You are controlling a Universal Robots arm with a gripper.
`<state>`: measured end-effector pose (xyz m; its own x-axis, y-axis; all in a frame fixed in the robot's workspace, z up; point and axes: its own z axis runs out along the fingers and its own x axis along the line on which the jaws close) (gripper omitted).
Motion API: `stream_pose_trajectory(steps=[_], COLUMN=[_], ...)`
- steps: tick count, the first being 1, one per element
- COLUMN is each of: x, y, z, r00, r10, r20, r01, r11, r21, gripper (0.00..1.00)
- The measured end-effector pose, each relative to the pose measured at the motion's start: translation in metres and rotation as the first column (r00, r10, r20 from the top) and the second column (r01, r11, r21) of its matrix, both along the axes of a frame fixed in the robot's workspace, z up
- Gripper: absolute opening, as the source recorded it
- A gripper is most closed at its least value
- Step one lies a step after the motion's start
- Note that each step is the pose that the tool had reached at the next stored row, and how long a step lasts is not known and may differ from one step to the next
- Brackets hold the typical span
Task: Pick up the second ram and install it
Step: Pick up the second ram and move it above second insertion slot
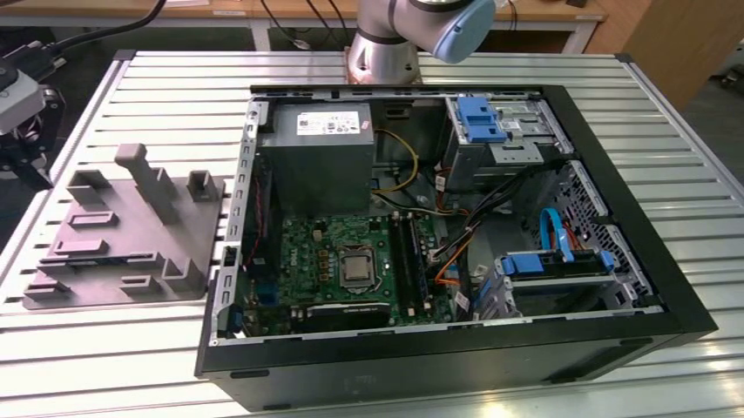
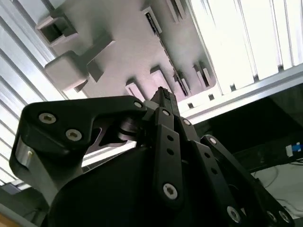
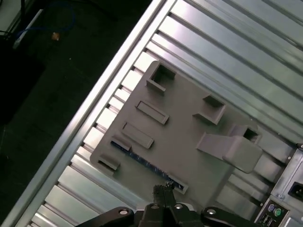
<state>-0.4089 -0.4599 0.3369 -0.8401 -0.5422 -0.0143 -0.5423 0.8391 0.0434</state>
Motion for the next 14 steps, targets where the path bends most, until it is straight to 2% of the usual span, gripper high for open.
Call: stream_pose_trajectory(steps=[4, 7, 11, 14], x=[0.0000, 0.0000, 0.0000, 0.0000], y=[0.0000, 0.0000, 0.0000, 0.0000], z=[-0.0007, -0.0013, -0.0020, -0.0025], r00=[0.9974, 0.9920, 0.9803, 0.9678], r10=[0.072, 0.127, 0.198, 0.252], r20=[0.0000, 0.0001, 0.0000, 0.0000], r01=[-0.072, -0.127, -0.198, -0.252], r11=[0.9974, 0.9920, 0.9803, 0.9678], r21=[0.0000, 0.0001, 0.0001, 0.0000], gripper=[0.10, 0.10, 0.10, 0.10])
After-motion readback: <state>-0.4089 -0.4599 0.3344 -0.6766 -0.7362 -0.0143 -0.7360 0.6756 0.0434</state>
